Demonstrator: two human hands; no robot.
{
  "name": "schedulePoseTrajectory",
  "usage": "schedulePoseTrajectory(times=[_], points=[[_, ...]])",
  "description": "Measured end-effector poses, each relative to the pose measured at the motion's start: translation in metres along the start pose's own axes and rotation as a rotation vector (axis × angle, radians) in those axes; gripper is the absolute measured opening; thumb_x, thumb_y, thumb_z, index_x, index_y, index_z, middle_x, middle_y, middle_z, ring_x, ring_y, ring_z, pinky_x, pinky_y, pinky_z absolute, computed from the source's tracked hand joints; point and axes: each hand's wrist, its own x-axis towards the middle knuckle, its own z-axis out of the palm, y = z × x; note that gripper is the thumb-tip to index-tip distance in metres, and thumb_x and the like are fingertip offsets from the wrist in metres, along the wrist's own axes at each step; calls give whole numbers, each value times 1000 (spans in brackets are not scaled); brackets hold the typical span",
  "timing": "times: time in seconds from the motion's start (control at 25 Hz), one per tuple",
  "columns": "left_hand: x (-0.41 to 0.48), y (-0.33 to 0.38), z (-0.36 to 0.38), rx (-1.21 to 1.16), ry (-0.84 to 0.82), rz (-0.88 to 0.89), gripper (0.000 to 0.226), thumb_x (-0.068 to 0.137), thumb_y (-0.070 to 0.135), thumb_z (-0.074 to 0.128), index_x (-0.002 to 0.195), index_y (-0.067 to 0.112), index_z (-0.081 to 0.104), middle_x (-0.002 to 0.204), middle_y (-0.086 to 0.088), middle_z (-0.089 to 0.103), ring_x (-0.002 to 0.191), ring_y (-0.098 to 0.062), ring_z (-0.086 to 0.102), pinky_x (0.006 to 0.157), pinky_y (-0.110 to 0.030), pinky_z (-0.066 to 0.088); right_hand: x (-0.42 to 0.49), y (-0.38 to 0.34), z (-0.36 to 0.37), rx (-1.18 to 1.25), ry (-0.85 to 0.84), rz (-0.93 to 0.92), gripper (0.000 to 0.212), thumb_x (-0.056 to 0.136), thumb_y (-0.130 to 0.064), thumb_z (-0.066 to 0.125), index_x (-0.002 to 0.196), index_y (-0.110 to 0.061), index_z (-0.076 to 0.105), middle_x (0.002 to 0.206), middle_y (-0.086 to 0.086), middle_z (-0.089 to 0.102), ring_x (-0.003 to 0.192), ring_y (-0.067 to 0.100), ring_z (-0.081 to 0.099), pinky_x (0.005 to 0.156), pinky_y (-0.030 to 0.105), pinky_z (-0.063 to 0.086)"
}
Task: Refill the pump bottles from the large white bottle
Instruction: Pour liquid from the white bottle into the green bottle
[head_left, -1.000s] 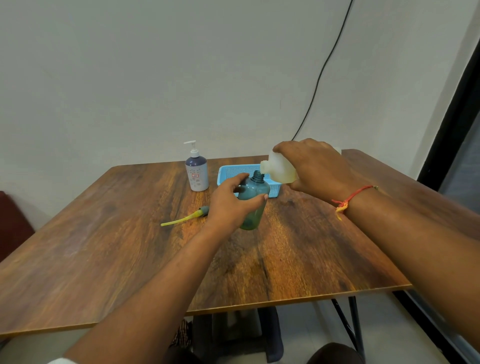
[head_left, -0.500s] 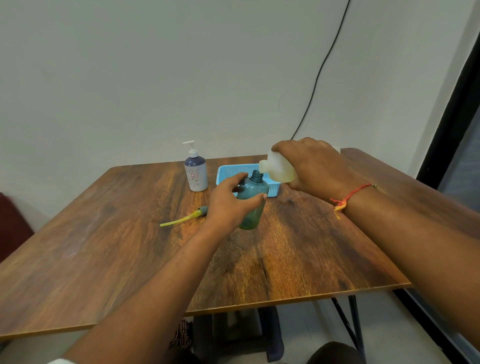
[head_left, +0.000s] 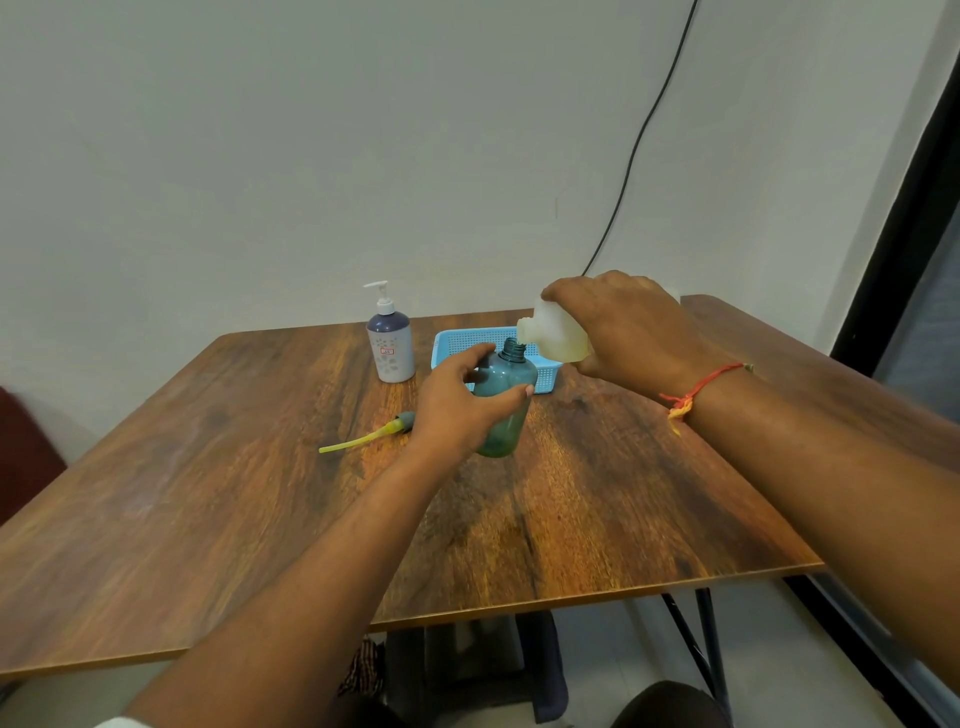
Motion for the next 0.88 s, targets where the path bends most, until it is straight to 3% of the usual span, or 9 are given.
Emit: schedulePoseTrajectory(times=[0.48, 0.72, 0.88], points=[[0, 4, 0, -7, 5, 3, 73, 77, 31, 88, 142, 17, 57, 123, 7, 62, 109, -5, 57, 91, -24, 52, 2, 2, -2, -17, 8, 1, 71, 76, -39, 84, 136, -26, 48, 130, 1, 63, 109, 30, 60, 89, 47, 50], [0, 6, -1, -13, 5, -3, 74, 77, 30, 88, 142, 16, 57, 127, 4, 63, 113, -8, 57, 98, -32, 55, 3, 3, -2, -17, 23, -8, 72, 76, -39, 84, 136, -26, 47, 130, 1, 63, 109, 29, 60, 89, 47, 50], [0, 7, -1, -15, 8, -1, 74, 76, 31, 88, 142, 17, 57, 125, 6, 63, 111, -6, 57, 97, -31, 55, 5, 4, 0, -33, 31, -9, 72, 75, -43, 85, 135, -28, 47, 128, -1, 64, 107, 28, 61, 88, 46, 51]])
